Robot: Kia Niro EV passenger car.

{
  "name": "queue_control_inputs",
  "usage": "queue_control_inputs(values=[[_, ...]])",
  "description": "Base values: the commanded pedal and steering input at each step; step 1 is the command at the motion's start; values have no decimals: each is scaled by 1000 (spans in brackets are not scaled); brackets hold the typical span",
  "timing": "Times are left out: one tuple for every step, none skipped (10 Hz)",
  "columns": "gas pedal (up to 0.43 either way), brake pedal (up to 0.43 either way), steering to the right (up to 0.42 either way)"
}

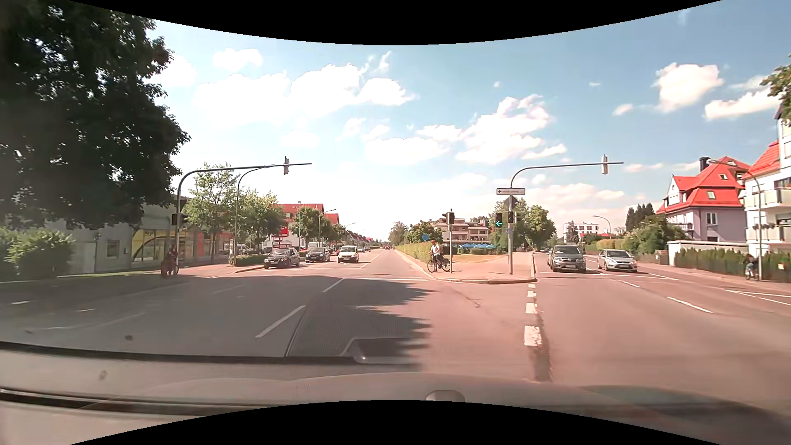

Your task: Follow the waypoints while adhering to traffic rules and regulations

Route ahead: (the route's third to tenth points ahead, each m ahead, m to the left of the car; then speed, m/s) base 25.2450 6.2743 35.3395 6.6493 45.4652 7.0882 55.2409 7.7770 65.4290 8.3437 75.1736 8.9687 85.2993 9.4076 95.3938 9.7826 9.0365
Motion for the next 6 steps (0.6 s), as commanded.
queue_control_inputs(values=[[280, 0, -47], [280, 0, -44], [280, 0, -42], [280, 0, -40], [280, 0, -36], [280, 0, -30]])
